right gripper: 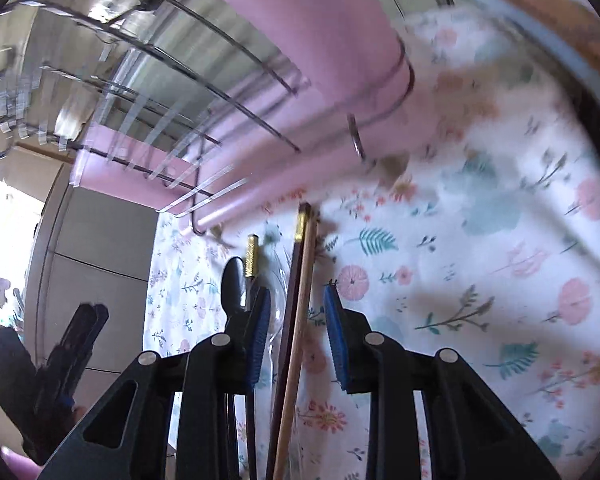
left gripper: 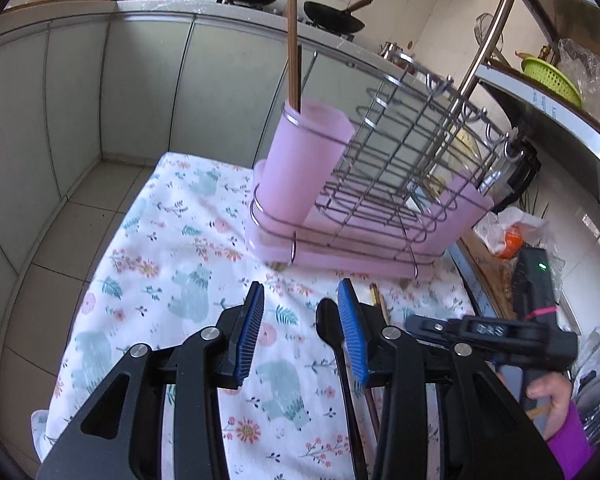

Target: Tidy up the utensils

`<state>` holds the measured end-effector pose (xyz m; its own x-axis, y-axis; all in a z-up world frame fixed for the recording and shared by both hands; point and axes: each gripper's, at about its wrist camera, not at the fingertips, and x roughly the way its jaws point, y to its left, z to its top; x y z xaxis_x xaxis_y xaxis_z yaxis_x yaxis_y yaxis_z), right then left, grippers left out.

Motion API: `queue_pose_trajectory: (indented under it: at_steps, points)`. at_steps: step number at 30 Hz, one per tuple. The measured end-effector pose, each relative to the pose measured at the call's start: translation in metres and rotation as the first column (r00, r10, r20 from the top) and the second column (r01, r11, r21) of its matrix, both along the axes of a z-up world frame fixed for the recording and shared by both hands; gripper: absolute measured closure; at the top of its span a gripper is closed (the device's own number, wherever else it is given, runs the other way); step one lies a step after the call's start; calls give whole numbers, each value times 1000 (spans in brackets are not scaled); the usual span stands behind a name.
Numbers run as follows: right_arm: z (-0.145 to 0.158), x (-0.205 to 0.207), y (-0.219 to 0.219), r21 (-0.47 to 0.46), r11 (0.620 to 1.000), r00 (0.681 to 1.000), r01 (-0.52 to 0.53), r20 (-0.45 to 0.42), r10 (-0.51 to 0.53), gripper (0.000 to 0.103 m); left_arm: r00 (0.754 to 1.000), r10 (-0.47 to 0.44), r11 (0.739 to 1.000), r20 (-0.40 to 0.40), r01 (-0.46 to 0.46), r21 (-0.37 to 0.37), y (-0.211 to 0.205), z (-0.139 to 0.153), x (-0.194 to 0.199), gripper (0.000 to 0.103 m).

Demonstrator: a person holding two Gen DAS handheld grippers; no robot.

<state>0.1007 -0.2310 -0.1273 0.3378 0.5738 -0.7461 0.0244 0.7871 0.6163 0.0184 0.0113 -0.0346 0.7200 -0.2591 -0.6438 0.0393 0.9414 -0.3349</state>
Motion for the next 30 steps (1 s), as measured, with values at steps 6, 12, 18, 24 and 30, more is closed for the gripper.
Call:
queue_pose_trajectory:
  at_steps: [6,12,18,24,30]
  points:
    - [-15,12,7,-12,1000,999,2,-32,-3,83,998,-26,1000,-59,25,-20,-3,-14,3,64]
    - [-18,13,10,2,1000,1000,-22,-10,22,97,991,-55,998,-126,51,-37,-9,-28,10,64]
    - [-10,5,-8,-8,1000,1000,2,21,-1,103,974,-88,995,-210,75,-68,-15,-44,16,65]
    - [6,-2,-29,-79,997,997,17,76,-11,103,942,-143,990,-303,136,-44,-34,-58,29,74]
    - [5,-4,-38,-15,1000,998,-20,61,21,98,918,-170,984,-358,177,-12,-55,-65,44,75]
